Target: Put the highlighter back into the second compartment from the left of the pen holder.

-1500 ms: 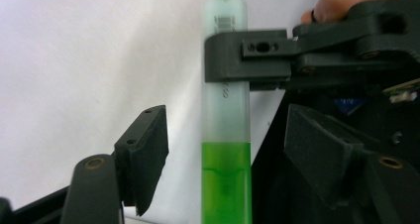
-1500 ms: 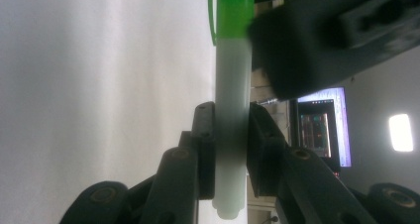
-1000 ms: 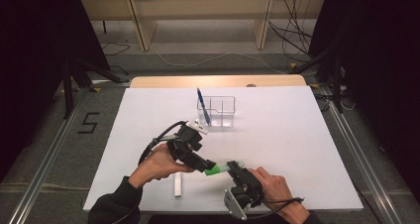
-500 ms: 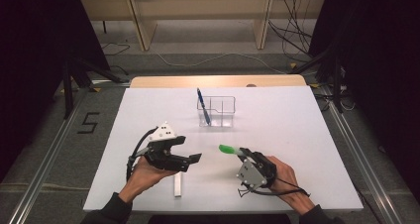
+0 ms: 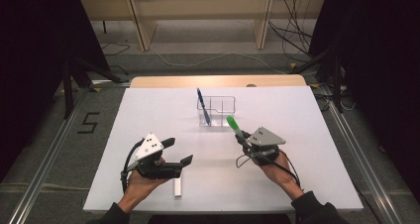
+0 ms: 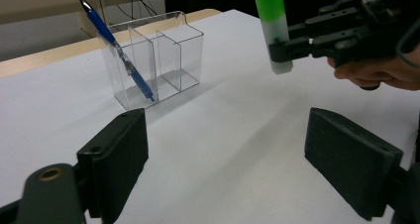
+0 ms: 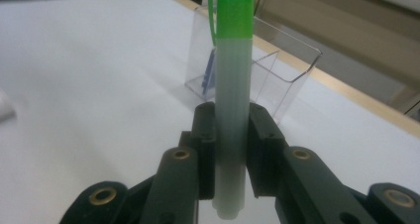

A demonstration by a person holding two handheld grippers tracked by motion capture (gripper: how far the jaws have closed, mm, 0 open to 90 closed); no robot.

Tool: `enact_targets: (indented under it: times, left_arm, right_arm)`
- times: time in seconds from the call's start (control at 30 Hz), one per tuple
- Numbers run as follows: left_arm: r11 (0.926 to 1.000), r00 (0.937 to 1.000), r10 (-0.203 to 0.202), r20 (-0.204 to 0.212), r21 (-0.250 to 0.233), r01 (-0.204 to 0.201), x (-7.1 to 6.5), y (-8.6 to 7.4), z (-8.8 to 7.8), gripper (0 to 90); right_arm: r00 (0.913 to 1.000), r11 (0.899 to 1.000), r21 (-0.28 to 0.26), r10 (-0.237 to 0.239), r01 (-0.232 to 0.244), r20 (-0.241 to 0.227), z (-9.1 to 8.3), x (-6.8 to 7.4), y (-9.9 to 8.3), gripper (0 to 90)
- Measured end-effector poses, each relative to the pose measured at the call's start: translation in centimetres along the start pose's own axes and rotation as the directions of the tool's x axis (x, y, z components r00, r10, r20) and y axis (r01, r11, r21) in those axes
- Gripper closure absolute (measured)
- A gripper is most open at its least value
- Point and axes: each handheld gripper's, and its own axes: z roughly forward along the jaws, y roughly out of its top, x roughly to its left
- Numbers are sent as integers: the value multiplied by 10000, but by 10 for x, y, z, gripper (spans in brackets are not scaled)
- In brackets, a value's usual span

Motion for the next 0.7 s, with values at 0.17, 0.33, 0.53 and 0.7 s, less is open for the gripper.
enact_targets:
  times: [0.17, 0.33, 0.53, 0.7]
  left_arm:
    - [9999, 9996, -52, -275, 132, 56, 4, -7, -2, 158]
    - [9999, 9993, -21, -371, 111, 25, 1, -12, -4, 157]
    - [9998, 9994, 136, -321, -132, -140, -1, -16, -5, 150]
    - [9995, 9987, 113, -492, -288, -127, 3, -18, -7, 149]
  right_arm:
    - [9868, 9869, -222, 1589, -1596, -302, 16, -13, 13, 770]
    - [9755, 9750, -390, 2175, -2187, -333, 32, -19, 25, 770]
    - [9633, 9614, -610, 2672, -2683, -268, 52, -25, 39, 770]
    - [9517, 9487, -752, 3064, -3071, -206, 69, -29, 52, 770]
